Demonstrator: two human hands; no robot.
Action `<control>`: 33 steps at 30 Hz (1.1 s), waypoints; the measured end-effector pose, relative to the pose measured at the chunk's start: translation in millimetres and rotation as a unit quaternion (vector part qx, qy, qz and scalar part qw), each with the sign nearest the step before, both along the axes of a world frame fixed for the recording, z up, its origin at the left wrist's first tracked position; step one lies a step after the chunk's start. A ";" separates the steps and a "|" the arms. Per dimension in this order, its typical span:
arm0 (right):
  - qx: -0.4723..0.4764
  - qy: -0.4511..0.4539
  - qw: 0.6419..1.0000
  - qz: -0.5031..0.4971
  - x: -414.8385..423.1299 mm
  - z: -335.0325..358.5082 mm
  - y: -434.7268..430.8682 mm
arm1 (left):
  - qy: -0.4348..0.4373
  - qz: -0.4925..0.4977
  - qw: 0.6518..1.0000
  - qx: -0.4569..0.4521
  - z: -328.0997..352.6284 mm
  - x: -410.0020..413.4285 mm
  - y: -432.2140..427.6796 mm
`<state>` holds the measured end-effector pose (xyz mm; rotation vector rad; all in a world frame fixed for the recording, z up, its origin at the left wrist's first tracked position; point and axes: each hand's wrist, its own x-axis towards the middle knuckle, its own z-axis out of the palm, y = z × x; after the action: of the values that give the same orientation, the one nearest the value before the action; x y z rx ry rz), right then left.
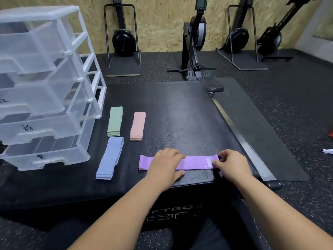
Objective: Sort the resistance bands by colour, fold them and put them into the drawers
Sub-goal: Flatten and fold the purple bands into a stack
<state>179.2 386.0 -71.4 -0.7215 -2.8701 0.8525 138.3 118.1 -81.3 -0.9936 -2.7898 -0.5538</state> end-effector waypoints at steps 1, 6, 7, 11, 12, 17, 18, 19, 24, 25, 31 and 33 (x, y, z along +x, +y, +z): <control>-0.009 -0.006 1.000 -0.006 -1.3 0.7 -0.7 | -0.003 0.003 1.000 -0.006 0.6 -0.6 4.5; -0.034 -0.053 0.998 -0.029 -6.7 3.4 -1.0 | -0.020 0.013 0.999 -0.028 0.3 -3.4 10.5; -0.036 -0.064 0.997 -0.028 -8.1 4.4 -1.0 | -0.023 0.015 0.999 -0.026 -0.4 -3.7 10.3; -0.036 -0.089 0.995 -0.020 -11.6 7.5 -4.9 | -0.028 0.023 0.999 -0.009 -4.3 -2.0 8.8; -0.036 -0.086 0.995 -0.020 -11.5 7.7 -6.8 | -0.029 0.024 0.999 -0.003 -5.3 -1.1 8.6; 0.002 -0.034 0.999 -0.034 -3.2 7.5 -15.4 | -0.030 0.027 0.999 0.016 -7.2 0.3 7.6; 0.004 -0.018 0.999 -0.031 -1.1 7.3 -16.3 | -0.031 0.026 0.999 0.016 -7.3 0.1 7.3; 0.003 -0.004 1.000 -0.027 0.7 7.0 -16.4 | -0.032 0.025 0.999 0.018 -7.0 0.2 7.0; -0.066 0.053 0.996 -0.021 6.5 13.0 -8.8 | -0.039 0.026 0.999 0.020 -7.3 1.6 7.0; -0.088 0.055 0.994 -0.024 7.2 14.0 -6.0 | -0.038 0.026 0.999 0.020 -7.5 1.9 6.9; -0.151 0.066 0.985 -0.059 11.5 20.2 20.6 | -0.034 0.028 0.999 0.015 -5.6 1.1 4.6; -0.131 0.073 0.987 -0.062 13.3 25.4 28.3 | -0.038 0.028 0.999 0.003 -4.2 -1.1 4.6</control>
<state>192.5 414.4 -46.0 -0.8124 -2.5837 1.2226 137.2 122.7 -85.6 -0.9076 -2.8715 -0.6050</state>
